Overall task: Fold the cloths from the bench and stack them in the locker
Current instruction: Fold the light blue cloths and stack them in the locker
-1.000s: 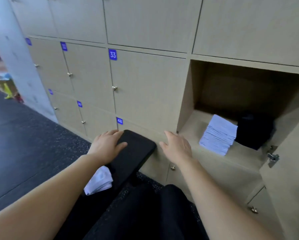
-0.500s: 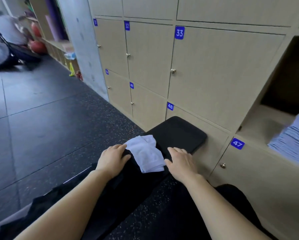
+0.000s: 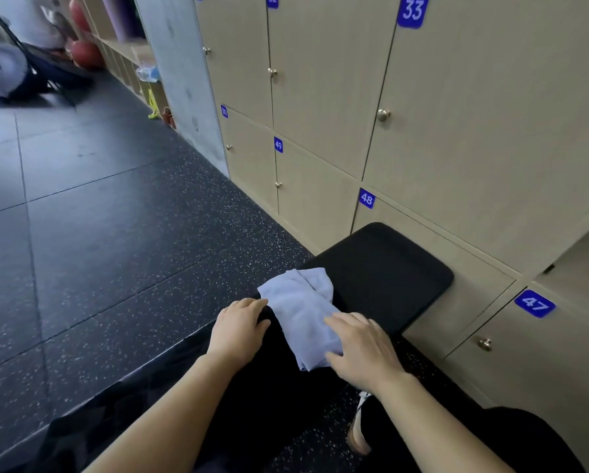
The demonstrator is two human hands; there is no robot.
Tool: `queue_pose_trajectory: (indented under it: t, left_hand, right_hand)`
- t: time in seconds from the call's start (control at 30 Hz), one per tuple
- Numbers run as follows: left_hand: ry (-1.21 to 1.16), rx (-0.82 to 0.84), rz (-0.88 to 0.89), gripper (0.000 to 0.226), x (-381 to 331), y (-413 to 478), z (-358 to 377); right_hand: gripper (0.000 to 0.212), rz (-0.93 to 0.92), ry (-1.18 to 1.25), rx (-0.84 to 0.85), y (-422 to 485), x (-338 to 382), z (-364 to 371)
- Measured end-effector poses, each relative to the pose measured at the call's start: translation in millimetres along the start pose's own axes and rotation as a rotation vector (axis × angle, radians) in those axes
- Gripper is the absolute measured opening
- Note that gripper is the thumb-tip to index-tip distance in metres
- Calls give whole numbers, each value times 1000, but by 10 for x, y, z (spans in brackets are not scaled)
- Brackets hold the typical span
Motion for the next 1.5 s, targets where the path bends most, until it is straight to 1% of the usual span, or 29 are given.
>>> queue_pose_trajectory:
  t: [0.1,0.17,0.2,0.27,0.4,0.5,0.57,0.73,0.83,0.97,1.07,1.23,1.3,1.37,1.4,1.47,1.5]
  left_hand:
    - [-36,-37,-56,30,109,66,15]
    - [-90,-42,-90,30,150,100,51]
    - [-125,-38,-99,33,154,117,75]
    - [-188,-34,-114,36,143,155,113]
    - [-230,-40,-166,38,128,218,133]
    - [-234,-51,-201,33,129,226,138]
    - [-231,-52,-211,29,125,239,149]
    - [-231,-39,-218,29,118,264,173]
    - [-230,-42,-205,29,123,257,190]
    - [-248,-36,-192,26,104,237,162]
    - [-271,-55,-181,26,89,178,57]
    - [-340,-78,-180,30,31,50,-176]
    - [-521,-57,-145,38,-40,29,-228]
    - [-835,-17,-74,47,-168,11,-277]
    - [-989,-5,-34,52,-254,-7,-331]
    - [-1215,39,10,61,-447,-42,-469]
    - [-1303,52,32,58,-564,-80,-568]
  right_hand:
    - [39,-7,48,-27,140,38,68]
    - [25,36,112,-89,227,-20,51]
    - [23,70,144,-121,263,-73,28]
    - [25,148,193,-137,356,-205,17]
    - [34,271,120,3,587,-388,110]
    - [43,324,129,47,684,-454,154]
    - [47,354,201,41,713,-490,152]
    - [35,397,512,-12,734,-596,208]
    - [26,341,647,-30,720,-565,230]
    - [23,205,641,-153,644,-478,-19]
    - [16,99,672,-228,575,-383,-270]
    - [19,-43,748,-318,429,-330,-698]
    - [13,-101,797,-357,300,-285,-914]
    - [9,-141,857,-406,142,-242,-1126]
    - [10,-159,884,-426,60,-218,-1218]
    - [16,-189,920,-463,-99,-182,-1377]
    - [18,-198,932,-482,-174,-178,-1440]
Point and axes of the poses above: each hand's wrist, its own y-axis towards the middle knuckle, its own z-axis out of the palm, x = y × z, the point moved 9 cm from there along y, towards the middle knuckle, and after that the axes turned 15 degrees about x, right-handed, at the moved point
